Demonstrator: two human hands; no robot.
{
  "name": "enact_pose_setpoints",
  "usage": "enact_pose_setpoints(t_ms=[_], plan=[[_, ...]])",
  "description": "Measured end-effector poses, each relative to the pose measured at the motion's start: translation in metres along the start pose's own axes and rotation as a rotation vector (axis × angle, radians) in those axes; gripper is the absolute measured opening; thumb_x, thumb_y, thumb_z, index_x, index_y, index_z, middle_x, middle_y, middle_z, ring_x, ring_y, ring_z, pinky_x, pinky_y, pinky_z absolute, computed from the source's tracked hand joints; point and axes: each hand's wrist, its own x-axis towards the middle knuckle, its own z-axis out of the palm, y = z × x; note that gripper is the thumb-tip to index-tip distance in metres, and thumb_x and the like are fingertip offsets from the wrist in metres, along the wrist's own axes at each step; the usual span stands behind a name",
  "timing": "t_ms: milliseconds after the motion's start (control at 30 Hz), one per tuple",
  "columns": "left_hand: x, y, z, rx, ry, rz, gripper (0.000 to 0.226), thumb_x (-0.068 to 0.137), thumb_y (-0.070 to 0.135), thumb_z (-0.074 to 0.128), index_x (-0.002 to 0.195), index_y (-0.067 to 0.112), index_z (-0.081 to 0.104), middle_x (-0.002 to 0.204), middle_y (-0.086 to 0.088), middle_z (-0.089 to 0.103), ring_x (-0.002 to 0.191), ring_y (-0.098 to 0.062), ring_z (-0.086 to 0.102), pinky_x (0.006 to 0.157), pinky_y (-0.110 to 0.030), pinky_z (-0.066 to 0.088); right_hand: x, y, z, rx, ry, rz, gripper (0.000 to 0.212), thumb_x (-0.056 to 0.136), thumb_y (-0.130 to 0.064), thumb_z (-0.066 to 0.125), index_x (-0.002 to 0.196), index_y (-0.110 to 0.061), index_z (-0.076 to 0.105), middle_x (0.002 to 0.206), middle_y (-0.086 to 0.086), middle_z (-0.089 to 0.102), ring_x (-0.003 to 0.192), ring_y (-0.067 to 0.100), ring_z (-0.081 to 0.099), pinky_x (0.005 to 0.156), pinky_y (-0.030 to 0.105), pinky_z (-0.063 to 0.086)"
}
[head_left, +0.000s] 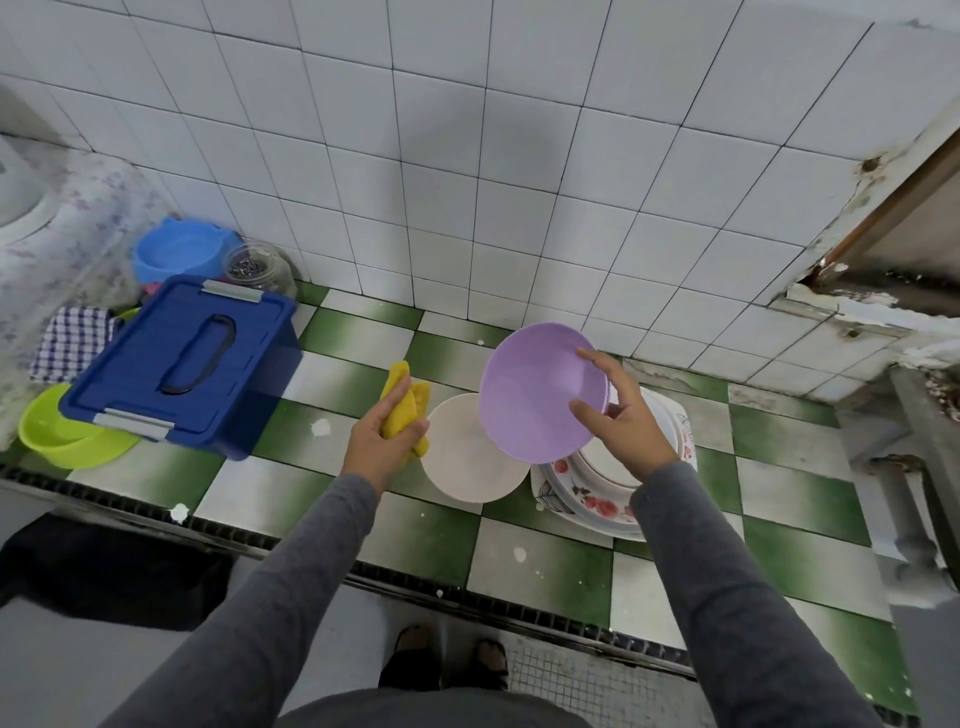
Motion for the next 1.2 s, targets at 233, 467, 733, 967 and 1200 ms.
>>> enact_pose_setpoints(t_ms=[233,467,733,967,1200], plan=[[0.001,0.004,0.004,0.007,-0.003,-0.011,0.060,0.092,0.013,0.068,0.144,0.037,0.047,0.133,0.005,0.040,0.119,-0.022,0.045,0.097,-0.036,0.045,-0.003,-0.001,-0.002,-0.067,0.014,-0.014,0.059,0.094,-0.009,0.065,0.132,-0.050,0.047,0.136,-0.003,0.034,0.123,0.022,0.040,0.083,0.013,0.044],[0.001,0.008,0.008,-0.002,-0.018,-0.020,0.059,0.093,0.015,0.067,0.143,0.040,0.046,0.133,0.006,0.040,0.117,-0.022,0.045,0.078,-0.026,0.047,-0.005,0.000,-0.002,-0.102,0.042,-0.037,0.063,0.092,-0.010,0.068,0.124,-0.060,0.046,0.136,0.001,0.031,0.125,0.027,0.040,0.080,0.014,0.047],[0.002,0.012,0.006,-0.019,-0.031,-0.019,0.060,0.093,0.012,0.067,0.144,0.036,0.046,0.133,0.006,0.039,0.118,-0.022,0.044,0.092,-0.034,0.045,-0.009,-0.004,0.000,-0.168,0.066,-0.097,0.067,0.091,-0.012,0.070,0.129,-0.060,0.044,0.133,0.000,0.030,0.122,0.019,0.036,0.085,0.011,0.045],[0.004,0.013,0.004,-0.019,-0.038,-0.009,0.061,0.093,0.011,0.067,0.143,0.037,0.047,0.135,0.006,0.040,0.118,-0.021,0.045,0.095,-0.033,0.044,-0.012,-0.009,0.004,-0.233,0.062,-0.127,0.064,0.091,-0.013,0.070,0.135,-0.053,0.044,0.135,-0.001,0.026,0.122,0.022,0.036,0.091,0.029,0.050],[0.007,0.013,0.001,-0.019,-0.044,-0.006,0.060,0.093,0.012,0.067,0.143,0.038,0.047,0.148,0.000,0.040,0.120,-0.022,0.045,0.101,-0.038,0.045,-0.015,-0.015,0.010,-0.323,0.062,-0.167,0.065,0.092,-0.017,0.068,0.133,-0.059,0.040,0.137,-0.004,0.023,0.121,0.021,0.037,0.099,0.035,0.051]])
